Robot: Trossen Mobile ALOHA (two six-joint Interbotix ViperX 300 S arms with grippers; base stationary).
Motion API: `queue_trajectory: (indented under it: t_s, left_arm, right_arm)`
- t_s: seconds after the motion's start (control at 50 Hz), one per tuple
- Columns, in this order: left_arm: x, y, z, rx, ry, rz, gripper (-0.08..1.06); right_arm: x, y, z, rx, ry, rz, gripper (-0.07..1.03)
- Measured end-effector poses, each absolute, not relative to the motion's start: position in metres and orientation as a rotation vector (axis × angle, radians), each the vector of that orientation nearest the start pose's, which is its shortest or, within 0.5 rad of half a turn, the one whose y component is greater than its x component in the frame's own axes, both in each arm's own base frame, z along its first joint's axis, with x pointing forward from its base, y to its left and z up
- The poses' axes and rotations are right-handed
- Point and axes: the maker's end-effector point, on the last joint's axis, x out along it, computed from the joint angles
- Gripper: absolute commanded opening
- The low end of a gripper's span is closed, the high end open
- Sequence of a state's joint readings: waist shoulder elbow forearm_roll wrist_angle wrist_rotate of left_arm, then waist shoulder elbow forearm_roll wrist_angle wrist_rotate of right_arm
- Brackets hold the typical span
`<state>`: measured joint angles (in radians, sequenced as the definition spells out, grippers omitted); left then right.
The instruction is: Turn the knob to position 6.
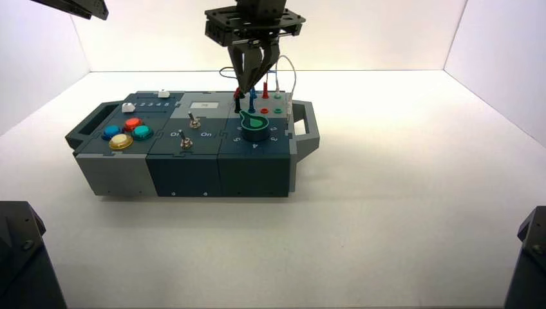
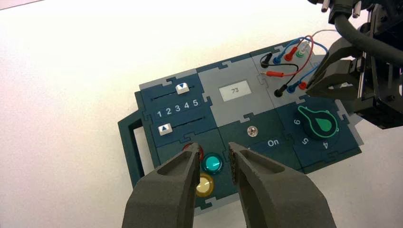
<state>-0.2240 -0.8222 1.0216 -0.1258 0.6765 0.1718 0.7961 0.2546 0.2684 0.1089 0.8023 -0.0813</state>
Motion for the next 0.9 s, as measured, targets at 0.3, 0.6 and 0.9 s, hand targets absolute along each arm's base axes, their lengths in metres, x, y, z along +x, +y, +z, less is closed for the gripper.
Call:
queue_trajectory:
  t_s: [0.3, 0.6, 0.9]
  left_arm:
    - [0.219, -0.064, 0.18, 0.13, 0.863, -0.315, 0.35]
    - [0.219, -0.064, 0.181, 0.13, 0.861, -0.315, 0.35]
    - [0.219, -0.064, 0.181, 0.133, 0.862, -0.315, 0.35]
  right_arm:
    - [0.289, 0.315, 0.069, -0.497, 1.306, 0.736, 0.03]
    - [0.285, 0.313, 0.058, -0.5, 1.332, 0.732, 0.03]
    - [0.283, 0.315, 0.057, -0.502, 1.333, 0.737, 0.03]
